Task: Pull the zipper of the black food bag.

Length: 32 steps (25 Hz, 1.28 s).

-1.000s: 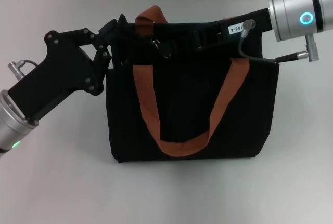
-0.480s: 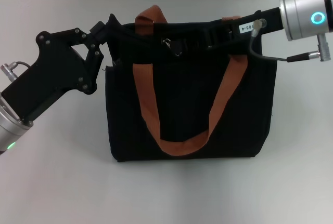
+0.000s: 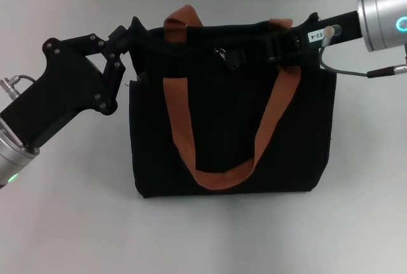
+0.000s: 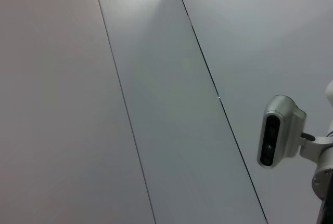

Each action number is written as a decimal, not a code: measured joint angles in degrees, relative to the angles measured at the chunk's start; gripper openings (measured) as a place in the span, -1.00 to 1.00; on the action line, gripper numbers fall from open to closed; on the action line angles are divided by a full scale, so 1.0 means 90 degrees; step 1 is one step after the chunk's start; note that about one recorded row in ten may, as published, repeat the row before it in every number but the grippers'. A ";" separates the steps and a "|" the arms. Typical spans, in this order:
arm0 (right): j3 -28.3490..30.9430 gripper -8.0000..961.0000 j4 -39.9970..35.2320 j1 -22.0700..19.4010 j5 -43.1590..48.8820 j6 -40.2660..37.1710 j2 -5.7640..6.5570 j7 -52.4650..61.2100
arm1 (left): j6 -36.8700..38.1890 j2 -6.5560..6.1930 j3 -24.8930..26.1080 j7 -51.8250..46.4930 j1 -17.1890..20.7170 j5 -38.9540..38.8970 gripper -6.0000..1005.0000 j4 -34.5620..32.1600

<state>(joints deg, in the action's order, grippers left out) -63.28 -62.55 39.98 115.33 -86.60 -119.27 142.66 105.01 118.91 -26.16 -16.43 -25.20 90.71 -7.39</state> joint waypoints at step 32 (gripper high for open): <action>0.1168 -0.98 -0.0789 -0.0901 0.0486 -0.0483 0.0012 0.0115 | -0.0027 -0.0007 0.0139 0.0000 -0.0056 -0.0002 -0.75 -0.0001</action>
<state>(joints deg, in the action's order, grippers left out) -52.77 -69.66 31.87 119.71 -90.95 -119.16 143.70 104.77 118.85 -24.91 -16.43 -25.70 90.70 -7.40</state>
